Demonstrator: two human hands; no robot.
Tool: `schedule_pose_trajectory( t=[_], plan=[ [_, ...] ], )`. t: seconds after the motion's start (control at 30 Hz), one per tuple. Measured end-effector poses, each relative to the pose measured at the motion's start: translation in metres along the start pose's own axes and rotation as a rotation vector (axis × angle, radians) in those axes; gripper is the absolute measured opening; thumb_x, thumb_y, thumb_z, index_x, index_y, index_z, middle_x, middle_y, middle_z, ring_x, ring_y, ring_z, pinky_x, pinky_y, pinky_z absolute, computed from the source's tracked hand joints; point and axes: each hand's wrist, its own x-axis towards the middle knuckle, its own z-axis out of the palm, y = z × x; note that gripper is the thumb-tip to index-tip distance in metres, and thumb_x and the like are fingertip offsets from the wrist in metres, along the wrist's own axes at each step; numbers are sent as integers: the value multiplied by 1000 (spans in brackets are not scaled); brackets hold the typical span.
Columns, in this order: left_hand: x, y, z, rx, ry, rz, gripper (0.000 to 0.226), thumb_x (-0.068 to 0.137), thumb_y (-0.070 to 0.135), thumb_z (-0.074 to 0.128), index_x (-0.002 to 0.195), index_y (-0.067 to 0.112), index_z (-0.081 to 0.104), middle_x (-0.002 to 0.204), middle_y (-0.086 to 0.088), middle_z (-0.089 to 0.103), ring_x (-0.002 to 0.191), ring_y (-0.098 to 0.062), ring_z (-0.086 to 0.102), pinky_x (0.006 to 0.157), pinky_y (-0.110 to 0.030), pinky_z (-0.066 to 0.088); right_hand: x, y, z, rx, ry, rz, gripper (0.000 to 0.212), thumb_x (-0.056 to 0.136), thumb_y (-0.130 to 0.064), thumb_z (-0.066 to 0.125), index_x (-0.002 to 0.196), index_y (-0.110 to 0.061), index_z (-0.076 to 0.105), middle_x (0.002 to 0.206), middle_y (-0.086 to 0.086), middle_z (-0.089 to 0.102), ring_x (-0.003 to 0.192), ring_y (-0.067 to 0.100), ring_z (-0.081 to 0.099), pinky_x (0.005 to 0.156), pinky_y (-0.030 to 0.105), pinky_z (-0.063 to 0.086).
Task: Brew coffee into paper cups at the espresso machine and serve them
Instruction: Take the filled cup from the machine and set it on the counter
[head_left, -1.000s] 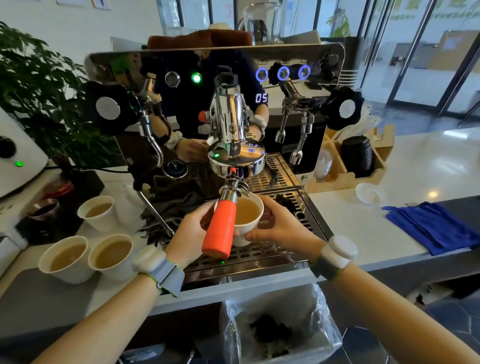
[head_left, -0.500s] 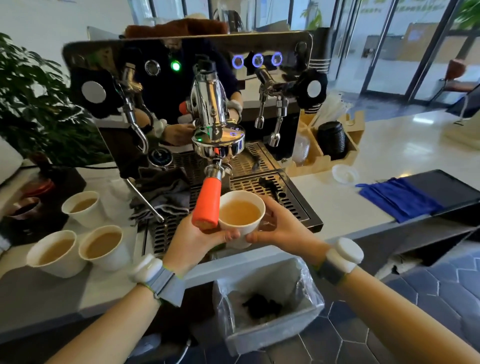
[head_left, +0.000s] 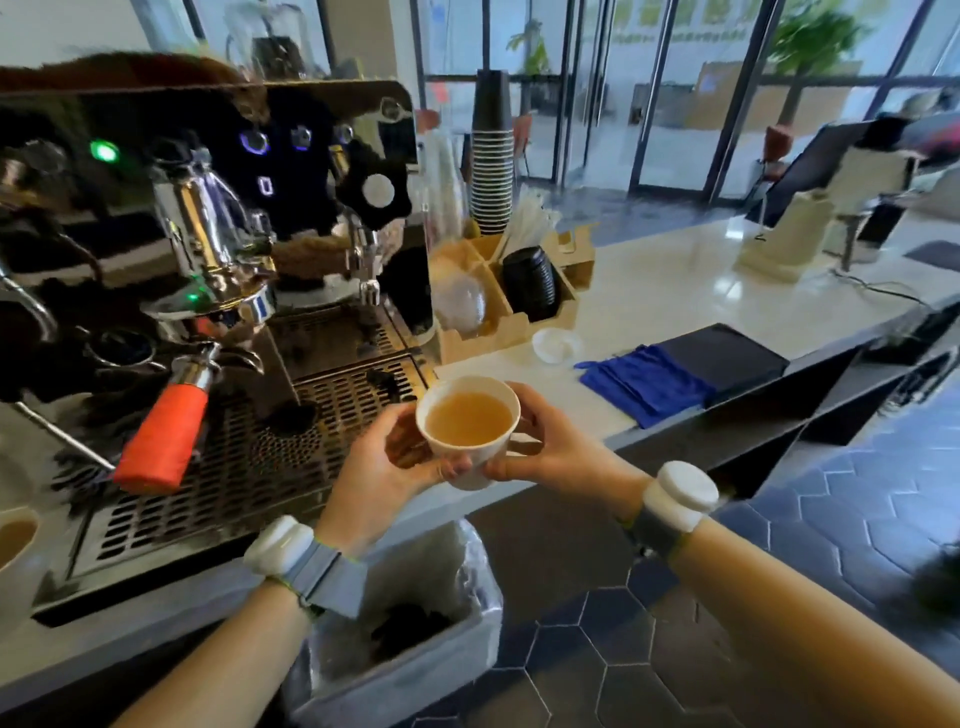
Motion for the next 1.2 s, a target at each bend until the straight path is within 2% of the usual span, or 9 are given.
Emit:
schedule_pose_trajectory(
  t=[0.1, 0.23, 0.3, 0.4, 0.67, 0.87, 1.07, 1.13, 1.2],
  plan=[
    [13, 7, 41, -75, -38, 19, 70, 51, 39, 85, 114, 27, 56, 114, 8, 67, 104, -2, 63, 81, -15, 52, -11, 13, -40, -11, 20, 3, 72, 76, -15, 77, 132, -33, 35, 128, -14, 49, 118, 4, 52, 88, 13, 48],
    [40, 16, 106, -147, -75, 26, 62, 53, 29, 85, 108, 28, 57, 108, 10, 69, 102, -3, 65, 79, -18, 53, -28, 30, -102, -9, 71, 16, 68, 75, -18, 79, 122, -46, 37, 121, -25, 52, 109, -6, 57, 82, 11, 49],
    [51, 21, 131, -156, -87, 35, 59, 55, 29, 84, 108, 29, 57, 107, 13, 69, 103, -3, 64, 81, -18, 54, -33, 40, -127, 12, 99, 35, 69, 74, -16, 79, 121, -45, 38, 120, -22, 53, 107, -2, 59, 81, 14, 52],
    [71, 28, 165, -140, -106, 48, 57, 58, 33, 82, 109, 30, 57, 110, 17, 67, 105, -1, 63, 81, -16, 53, -39, 52, -161, 65, 142, 60, 71, 73, -11, 79, 126, -33, 37, 123, -10, 55, 108, 9, 61, 83, 21, 54],
    [145, 34, 245, -128, -217, 62, 57, 58, 36, 82, 109, 34, 56, 106, 23, 67, 103, 3, 62, 80, -13, 51, -34, 90, -247, 127, 245, 90, 72, 75, -2, 76, 133, -20, 36, 130, -2, 50, 110, 15, 60, 80, 24, 55],
    [216, 19, 289, -217, -277, 23, 61, 54, 27, 85, 109, 28, 57, 105, 17, 71, 103, -1, 64, 76, -13, 51, -1, 124, -303, 155, 298, 111, 74, 75, 3, 74, 134, -16, 35, 135, 4, 44, 112, 18, 58, 82, 24, 54],
    [304, 5, 329, -230, -285, 33, 65, 53, 31, 87, 111, 27, 58, 108, 9, 70, 106, -6, 64, 80, -17, 52, 57, 159, -368, 138, 332, 110, 73, 74, -3, 77, 130, -23, 35, 131, 0, 44, 113, 20, 57, 90, 30, 53],
    [323, 6, 336, -228, -299, 23, 68, 50, 36, 88, 110, 29, 57, 108, 12, 70, 106, -4, 64, 79, -15, 52, 70, 165, -382, 131, 334, 119, 73, 74, -3, 77, 130, -24, 35, 132, 1, 43, 116, 23, 54, 95, 36, 51],
    [356, 1, 347, -234, -298, 18, 71, 48, 37, 88, 111, 30, 56, 109, 11, 69, 106, -2, 63, 81, -16, 52, 95, 177, -404, 136, 341, 127, 74, 73, -1, 77, 129, -26, 36, 129, 1, 45, 116, 23, 54, 96, 36, 50]
  ],
)
